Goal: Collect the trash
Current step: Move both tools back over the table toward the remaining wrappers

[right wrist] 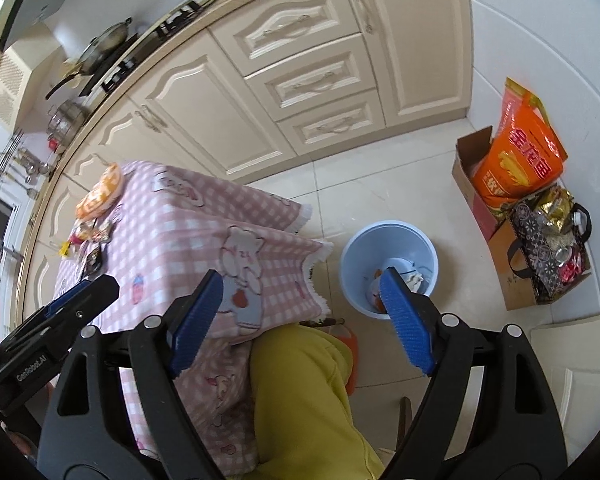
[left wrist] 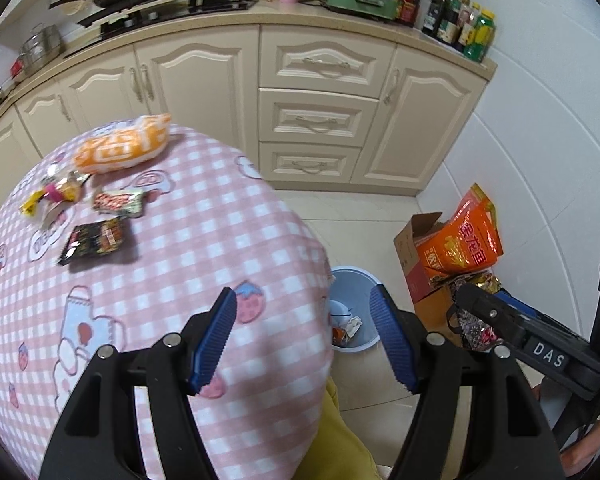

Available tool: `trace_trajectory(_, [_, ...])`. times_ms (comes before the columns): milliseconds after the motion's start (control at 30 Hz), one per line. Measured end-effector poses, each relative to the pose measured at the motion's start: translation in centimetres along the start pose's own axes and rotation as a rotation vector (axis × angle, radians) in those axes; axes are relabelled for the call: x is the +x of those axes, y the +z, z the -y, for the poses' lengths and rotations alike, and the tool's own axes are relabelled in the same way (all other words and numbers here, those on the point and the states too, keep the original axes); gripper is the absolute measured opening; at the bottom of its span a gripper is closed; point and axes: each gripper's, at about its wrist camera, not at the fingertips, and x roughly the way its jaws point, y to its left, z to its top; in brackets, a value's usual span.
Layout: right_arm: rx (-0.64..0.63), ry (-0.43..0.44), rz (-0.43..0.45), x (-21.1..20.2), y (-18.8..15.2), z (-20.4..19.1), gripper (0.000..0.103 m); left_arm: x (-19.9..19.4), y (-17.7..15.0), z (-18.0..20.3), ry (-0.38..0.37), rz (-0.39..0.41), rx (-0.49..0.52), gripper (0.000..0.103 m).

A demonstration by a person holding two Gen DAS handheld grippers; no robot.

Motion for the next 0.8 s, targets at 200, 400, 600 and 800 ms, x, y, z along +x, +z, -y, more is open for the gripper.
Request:
trace_trajectory(200, [-0.063, 0.025, -0.017, 0.2, -0.7, -3.2, 0.081, -1.5, -0.9, -3.4, 0.028, 0.014, -0.067, 0.069])
trace_trajectory(400, [-0.128, 0.05, -0.05, 1.3, -1.2, -6.8, 0.082, -2.9, -1.4, -6.9, 0.077, 0.041, -0.131, 0.07])
trace_trajectory(600, [-0.195, 0.081, -0.081, 2.6, -1.5, -11.0, 0.082, -4.4, -1.2, -11.3, 0.106, 0.064, -0.211, 0.077])
trace_trajectory(800, [-0.253, 0.107, -0.104, 3.6, -1.2, -14.9, 0.082, -5.2, -0.4, -15.3, 0.127, 0.067, -0.262, 0.08])
